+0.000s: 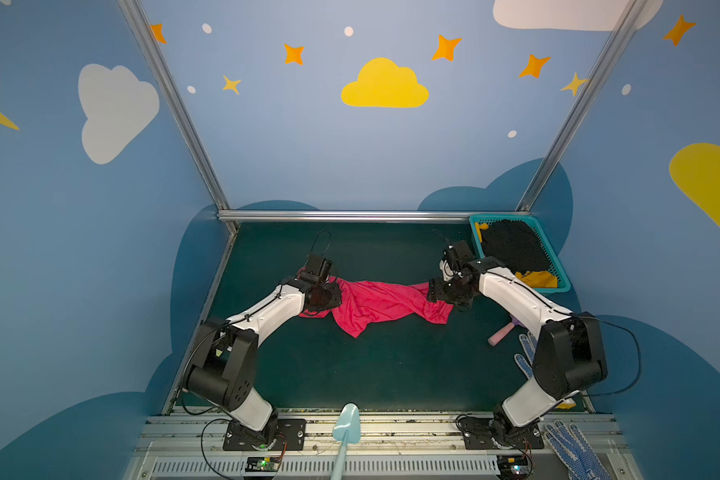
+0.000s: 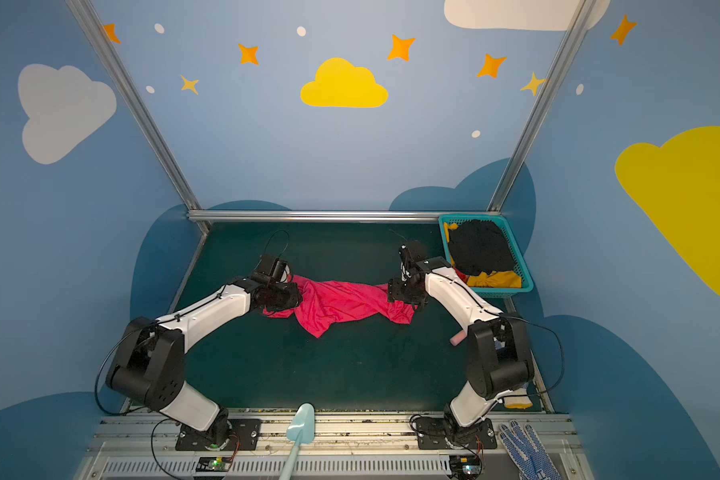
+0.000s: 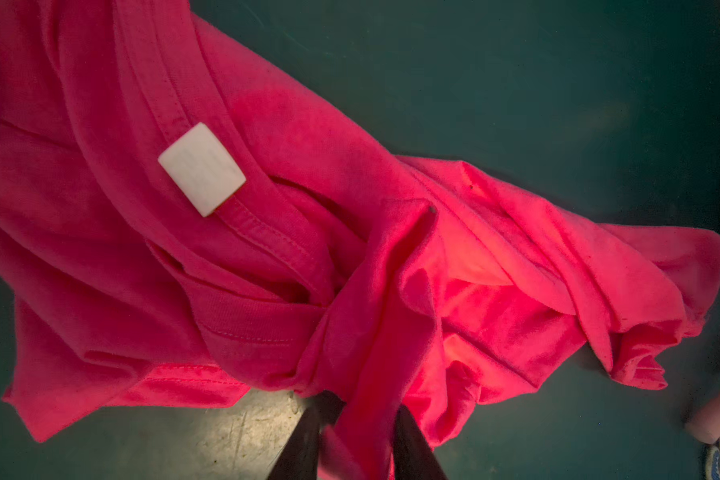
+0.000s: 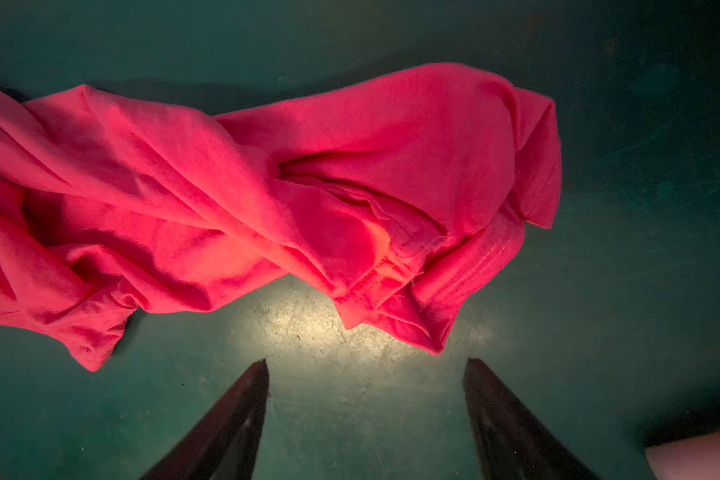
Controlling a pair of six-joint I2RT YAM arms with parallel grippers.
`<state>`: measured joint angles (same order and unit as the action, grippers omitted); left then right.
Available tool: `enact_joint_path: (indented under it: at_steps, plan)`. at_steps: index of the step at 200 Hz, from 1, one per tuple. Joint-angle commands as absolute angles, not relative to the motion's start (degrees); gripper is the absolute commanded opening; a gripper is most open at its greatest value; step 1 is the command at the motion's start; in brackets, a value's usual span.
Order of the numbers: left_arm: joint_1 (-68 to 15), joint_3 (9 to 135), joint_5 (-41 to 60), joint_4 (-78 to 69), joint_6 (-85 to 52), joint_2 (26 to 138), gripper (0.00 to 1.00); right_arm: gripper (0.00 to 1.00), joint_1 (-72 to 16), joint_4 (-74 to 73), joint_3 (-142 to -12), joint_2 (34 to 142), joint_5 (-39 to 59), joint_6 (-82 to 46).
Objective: Fold and stack the t-shirts
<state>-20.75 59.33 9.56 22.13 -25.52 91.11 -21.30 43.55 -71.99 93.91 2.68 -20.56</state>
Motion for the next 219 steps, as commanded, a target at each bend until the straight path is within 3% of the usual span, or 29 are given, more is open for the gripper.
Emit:
enact_joint_path:
  at_steps: [1,67,116,190,219]
  plan:
    - [-20.63,58.38,8.23,22.10,-24.62,92.54,0.28,0.76,-21.25,44.65,-72.07,92.72,2.98,-20.51]
    - [-20.61,58.27,8.44,23.14,-24.93,89.22,0.05,0.76,-20.73,45.36,-70.81,92.11,0.68,-20.06]
    - [-20.57,58.88,5.60,26.44,-25.52,79.34,0.05,0.75,-17.34,44.66,-67.97,92.10,0.49,-19.96]
    - [-20.63,60.53,0.03,30.91,-26.78,69.45,0.05,0.47,-17.14,40.53,-67.77,96.30,5.47,-20.75]
    - [-20.56,60.23,-0.90,31.03,-27.14,67.49,0.05,0.45,-17.05,39.32,-70.14,99.69,5.89,-20.54]
